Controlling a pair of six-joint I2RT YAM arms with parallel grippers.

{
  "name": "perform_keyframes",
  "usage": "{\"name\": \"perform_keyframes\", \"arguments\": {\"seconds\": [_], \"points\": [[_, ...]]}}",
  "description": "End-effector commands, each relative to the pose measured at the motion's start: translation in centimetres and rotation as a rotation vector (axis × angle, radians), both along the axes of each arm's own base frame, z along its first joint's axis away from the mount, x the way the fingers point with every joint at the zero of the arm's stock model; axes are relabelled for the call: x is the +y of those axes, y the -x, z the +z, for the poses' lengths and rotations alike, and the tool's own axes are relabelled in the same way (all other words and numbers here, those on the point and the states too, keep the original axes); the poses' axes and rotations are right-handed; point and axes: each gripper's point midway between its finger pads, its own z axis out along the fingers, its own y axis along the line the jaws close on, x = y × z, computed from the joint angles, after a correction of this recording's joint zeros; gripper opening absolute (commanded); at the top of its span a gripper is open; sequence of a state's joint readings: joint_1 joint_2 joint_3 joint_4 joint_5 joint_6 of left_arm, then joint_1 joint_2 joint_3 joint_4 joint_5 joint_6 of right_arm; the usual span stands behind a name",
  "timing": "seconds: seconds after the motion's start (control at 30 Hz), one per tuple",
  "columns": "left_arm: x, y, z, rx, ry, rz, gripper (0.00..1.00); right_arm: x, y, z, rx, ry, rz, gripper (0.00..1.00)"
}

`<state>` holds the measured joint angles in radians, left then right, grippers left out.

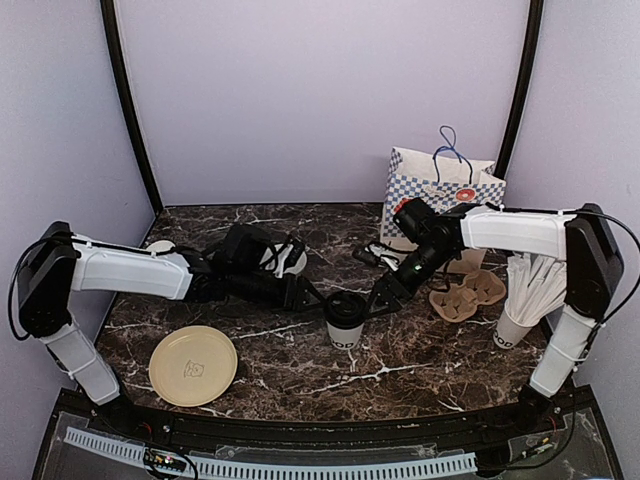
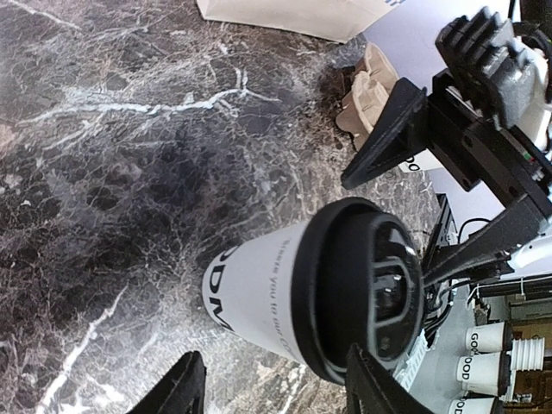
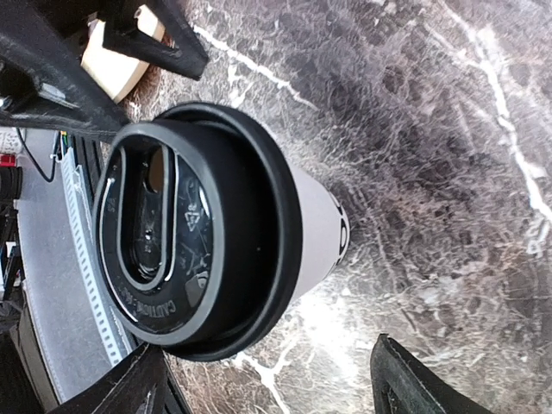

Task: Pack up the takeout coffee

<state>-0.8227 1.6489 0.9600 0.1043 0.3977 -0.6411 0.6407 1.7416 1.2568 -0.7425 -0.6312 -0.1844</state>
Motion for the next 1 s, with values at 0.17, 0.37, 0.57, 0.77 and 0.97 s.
{"name": "perform_keyframes", "arguments": {"seconds": [0.17, 0.37, 0.57, 0.77, 0.97], "points": [[0.2, -0.1, 5.6, -0.131, 0.075, 0.007, 0.66, -0.2, -0.4, 3.3, -0.089, -0.048, 0.032, 0.82], [0.1, 0.0, 7.6, -0.306, 0.073, -0.07, 0.73, -0.7, -0.7, 6.1, -0.164, -0.084, 0.053, 0.82], [1.3, -1.9, 5.2, -0.364, -0.139, -0.049, 0.69, -1.3, -1.8, 6.8, -0.286, -0.084, 0.004, 0.81], [0.9, -2.2, 3.3, -0.152, -0.058, 0.048, 0.55, -0.6, -0.3, 4.0, -0.119, -0.092, 0.029, 0.68], [-0.6, -2.2, 2.2, -0.047, 0.052, 0.062, 0.51, -0.4, 0.4, 2.4, -0.031, -0.097, 0.039, 0.65]]}}
